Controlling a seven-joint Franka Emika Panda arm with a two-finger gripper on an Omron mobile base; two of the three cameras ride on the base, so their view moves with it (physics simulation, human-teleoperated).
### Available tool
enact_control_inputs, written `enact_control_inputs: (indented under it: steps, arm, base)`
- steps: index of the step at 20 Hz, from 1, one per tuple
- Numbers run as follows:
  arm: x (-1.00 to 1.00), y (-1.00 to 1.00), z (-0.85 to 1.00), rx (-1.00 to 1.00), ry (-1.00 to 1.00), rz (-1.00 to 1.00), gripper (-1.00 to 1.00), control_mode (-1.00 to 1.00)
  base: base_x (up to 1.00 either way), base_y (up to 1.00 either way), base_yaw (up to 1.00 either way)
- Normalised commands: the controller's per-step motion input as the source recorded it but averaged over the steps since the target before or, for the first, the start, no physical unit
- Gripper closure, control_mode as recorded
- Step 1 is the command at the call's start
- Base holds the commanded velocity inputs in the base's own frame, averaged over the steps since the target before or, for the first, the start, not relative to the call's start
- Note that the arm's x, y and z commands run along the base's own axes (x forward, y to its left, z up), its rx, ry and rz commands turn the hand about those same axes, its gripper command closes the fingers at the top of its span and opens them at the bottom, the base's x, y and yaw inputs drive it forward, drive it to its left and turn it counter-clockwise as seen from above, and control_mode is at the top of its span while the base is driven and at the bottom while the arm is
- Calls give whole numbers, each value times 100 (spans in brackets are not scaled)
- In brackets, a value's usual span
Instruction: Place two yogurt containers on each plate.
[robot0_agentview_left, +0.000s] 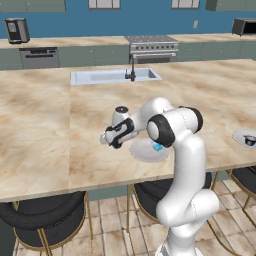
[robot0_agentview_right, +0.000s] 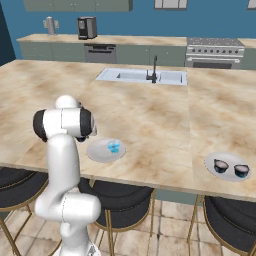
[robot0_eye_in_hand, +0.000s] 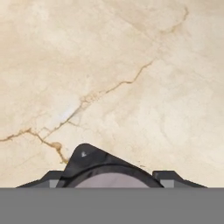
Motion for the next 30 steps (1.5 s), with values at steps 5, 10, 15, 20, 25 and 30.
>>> enact_control_inputs:
  steps: [5, 10, 15, 20, 25, 30]
  arm:
    - [-33, -30, 33, 0, 0, 0, 100, -100]
    - [-44, -51, 8, 0, 0, -3, 100, -100]
    - [-44, -45, 4, 0, 0, -7, 100, -100]
    - [-38, -27, 4, 0, 5, -6, 100, -100]
    - [-12, -17, 0, 0, 13, -4, 100, -100]
    - [18, -20, -2, 0, 16, 0, 100, -100]
  base:
    - [0, 0, 0]
    - [0, 0, 0]
    - [0, 0, 0]
    - [0, 0, 0]
    - [0, 0, 0]
    - [0, 0, 0]
